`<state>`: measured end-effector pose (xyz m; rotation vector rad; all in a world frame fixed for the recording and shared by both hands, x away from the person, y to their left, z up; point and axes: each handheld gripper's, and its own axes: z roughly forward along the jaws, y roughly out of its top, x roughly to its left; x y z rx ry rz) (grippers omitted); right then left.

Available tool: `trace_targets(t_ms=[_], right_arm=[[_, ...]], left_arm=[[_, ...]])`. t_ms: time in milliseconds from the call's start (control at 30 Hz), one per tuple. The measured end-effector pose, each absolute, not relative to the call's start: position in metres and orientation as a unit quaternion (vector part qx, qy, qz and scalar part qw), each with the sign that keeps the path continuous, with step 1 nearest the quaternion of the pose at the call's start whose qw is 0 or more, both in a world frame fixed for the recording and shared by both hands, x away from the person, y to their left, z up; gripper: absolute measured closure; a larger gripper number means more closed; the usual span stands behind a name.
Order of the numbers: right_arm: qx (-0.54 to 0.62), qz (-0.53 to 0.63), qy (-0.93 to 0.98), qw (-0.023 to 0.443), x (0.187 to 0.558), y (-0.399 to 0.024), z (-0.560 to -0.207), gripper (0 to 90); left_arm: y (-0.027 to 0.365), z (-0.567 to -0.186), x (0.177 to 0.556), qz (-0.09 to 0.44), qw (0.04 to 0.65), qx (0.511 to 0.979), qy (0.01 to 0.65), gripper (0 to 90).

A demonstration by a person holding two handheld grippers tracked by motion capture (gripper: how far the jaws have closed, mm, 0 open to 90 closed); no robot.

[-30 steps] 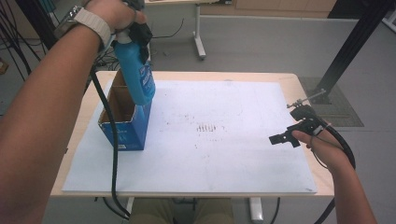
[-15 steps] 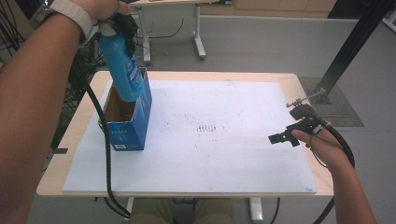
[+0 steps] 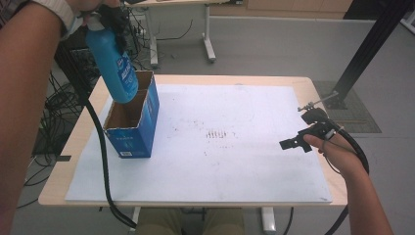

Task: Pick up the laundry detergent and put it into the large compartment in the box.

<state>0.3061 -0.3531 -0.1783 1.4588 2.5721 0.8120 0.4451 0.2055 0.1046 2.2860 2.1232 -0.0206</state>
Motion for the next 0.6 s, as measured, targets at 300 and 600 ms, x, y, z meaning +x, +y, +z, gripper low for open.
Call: trace_targets(t_ms=[300,600], right_arm=[[0.475,0.265,0.838,0.037,0.308,-0.352,-0.179,7.9],[0.473,0.266,0.839,0.036,0.310,-0.348,-0.180,7.9]], left_arm=[[0.221,0.105,0.444,-0.001,0.011,0.722,0.691,38.6],[0.232,0.103,0.445,0.000,0.011,0.718,0.696,38.6]])
